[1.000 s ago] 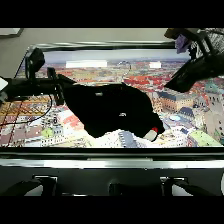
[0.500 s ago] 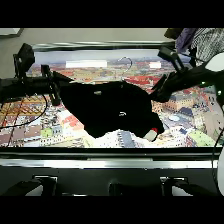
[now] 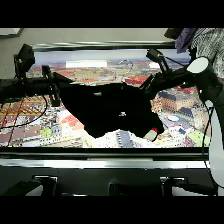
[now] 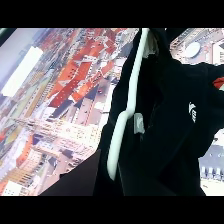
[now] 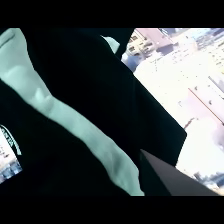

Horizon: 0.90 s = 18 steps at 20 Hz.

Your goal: Fold the clothes and pants, and hang the long-sleeved shirts on hangers.

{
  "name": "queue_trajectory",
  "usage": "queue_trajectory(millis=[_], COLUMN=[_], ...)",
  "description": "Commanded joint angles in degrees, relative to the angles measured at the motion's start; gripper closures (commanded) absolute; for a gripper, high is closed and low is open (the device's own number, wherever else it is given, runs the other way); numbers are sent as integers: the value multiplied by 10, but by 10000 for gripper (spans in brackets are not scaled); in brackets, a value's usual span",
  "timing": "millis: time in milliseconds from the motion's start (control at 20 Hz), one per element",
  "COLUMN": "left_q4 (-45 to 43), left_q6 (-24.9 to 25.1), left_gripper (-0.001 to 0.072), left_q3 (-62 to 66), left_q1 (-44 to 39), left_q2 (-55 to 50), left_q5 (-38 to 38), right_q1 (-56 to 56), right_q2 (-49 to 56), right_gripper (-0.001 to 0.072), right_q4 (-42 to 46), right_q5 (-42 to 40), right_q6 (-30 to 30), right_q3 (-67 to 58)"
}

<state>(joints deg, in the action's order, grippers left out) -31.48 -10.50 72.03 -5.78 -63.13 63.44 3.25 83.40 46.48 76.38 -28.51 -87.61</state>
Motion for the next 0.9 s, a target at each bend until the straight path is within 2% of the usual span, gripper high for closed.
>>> queue_trajectory(millis=[0, 50, 100, 250, 300, 400, 500, 550, 650, 850], left_q4=[0, 0, 0, 0, 0, 0, 0, 0, 1, 36], left_q6=[0, 0, 0, -22, -34, -88, -144, -158, -185, -314], left_gripper=[671, 671, 671, 664, 609, 290, 133, 101, 99, 99], left_q3=[0, 0, 0, 0, 0, 0, 0, 0, 0, 0], left_q1=[0, 0, 0, 0, 0, 0, 0, 0, 0, 0], left_q2=[0, 0, 0, 0, 0, 0, 0, 0, 1, 7], left_q5=[2, 2, 2, 1, 1, -8, -36, -55, -102, -249], right_q1=[1, 1, 1, 1, 1, 1, 1, 1, 1, 1], right_q2=[19, 19, 18, 9, 1, -22, -49, -63, -90, -150], right_gripper=[397, 596, 667, 669, 670, 671, 672, 672, 672, 673], right_q4=[-31, -30, -31, -30, -27, -18, -2, 5, 20, 67], right_q5=[35, 56, 76, 101, 101, 91, 80, 75, 70, 45], right_q6=[13, 37, 57, 55, 50, 32, 13, 0, -24, -95], right_q3=[0, 0, 0, 0, 0, 0, 0, 0, 0, 0])
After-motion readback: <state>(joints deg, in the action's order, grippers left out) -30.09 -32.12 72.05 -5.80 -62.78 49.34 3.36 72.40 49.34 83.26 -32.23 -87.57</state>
